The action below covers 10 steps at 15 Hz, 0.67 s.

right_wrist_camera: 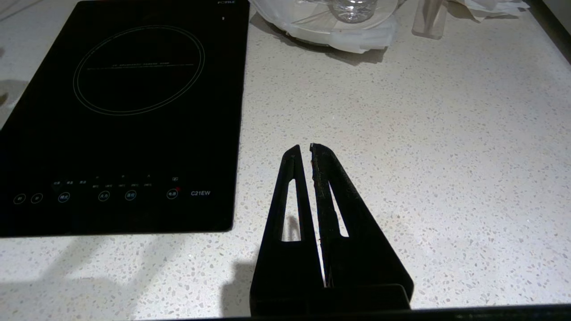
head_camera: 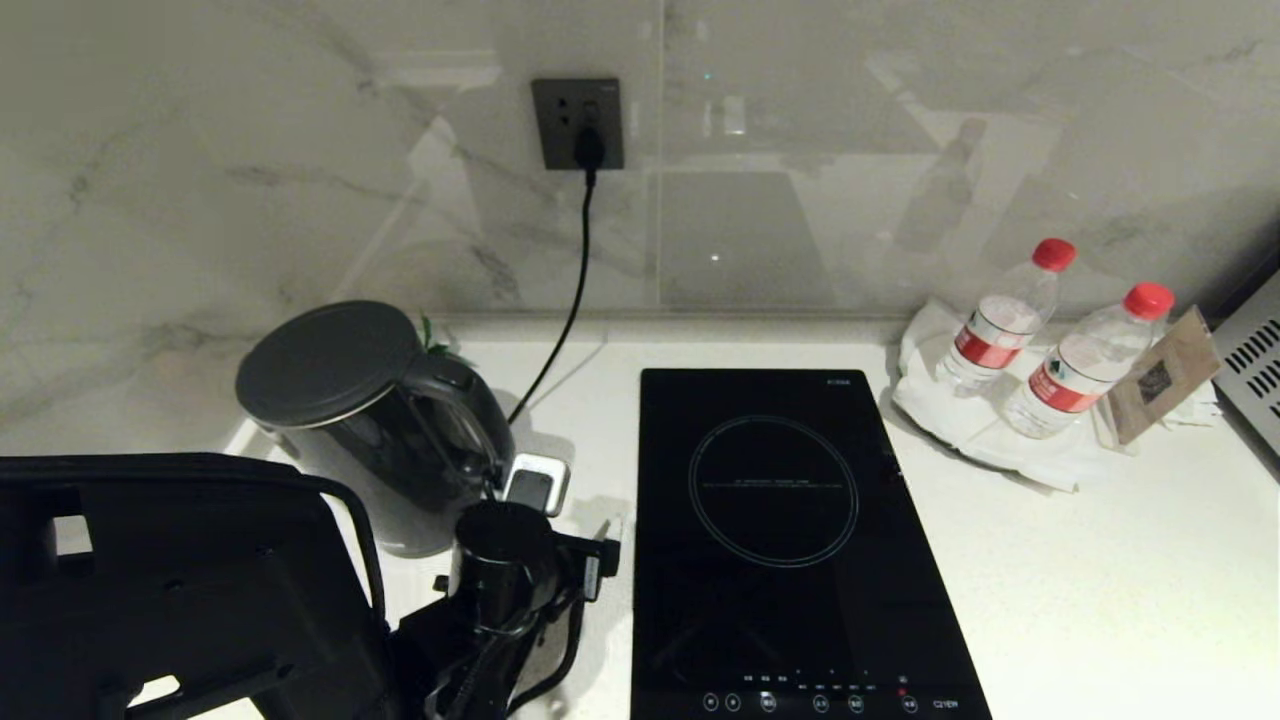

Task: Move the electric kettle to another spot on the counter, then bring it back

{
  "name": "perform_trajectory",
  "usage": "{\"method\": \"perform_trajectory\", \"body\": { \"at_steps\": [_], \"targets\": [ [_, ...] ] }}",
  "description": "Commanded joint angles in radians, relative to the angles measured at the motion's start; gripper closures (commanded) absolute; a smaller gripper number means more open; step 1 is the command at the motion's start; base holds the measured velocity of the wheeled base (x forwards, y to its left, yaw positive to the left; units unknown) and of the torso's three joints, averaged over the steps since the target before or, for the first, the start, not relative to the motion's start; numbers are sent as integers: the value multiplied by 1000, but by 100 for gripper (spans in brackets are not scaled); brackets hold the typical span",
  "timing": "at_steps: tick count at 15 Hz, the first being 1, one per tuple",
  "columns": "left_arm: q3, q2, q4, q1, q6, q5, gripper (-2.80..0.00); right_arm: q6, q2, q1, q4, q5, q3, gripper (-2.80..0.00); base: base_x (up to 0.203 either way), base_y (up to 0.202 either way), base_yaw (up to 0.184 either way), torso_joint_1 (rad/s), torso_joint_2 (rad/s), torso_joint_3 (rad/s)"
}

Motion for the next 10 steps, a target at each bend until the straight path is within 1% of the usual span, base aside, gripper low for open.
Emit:
{"method": "perform_trajectory", "body": {
  "at_steps": [1, 3, 4, 10],
  "targets": [
    [5, -1, -77, 24, 27, 1, -280, 0, 0, 0, 0, 1, 0, 0, 0, 0, 0, 0, 0, 0],
    [10, 13, -145, 34, 60, 1, -280, 0, 0, 0, -1, 1, 0, 0, 0, 0, 0, 0, 0, 0],
    [11, 18, -149, 40, 72, 1, -280, 0, 0, 0, 1, 1, 2, 0, 0, 0, 0, 0, 0, 0],
    [28, 42, -151, 46, 73, 0, -280, 0, 0, 0, 1, 1, 0, 0, 0, 0, 0, 0, 0, 0]
  ]
}}
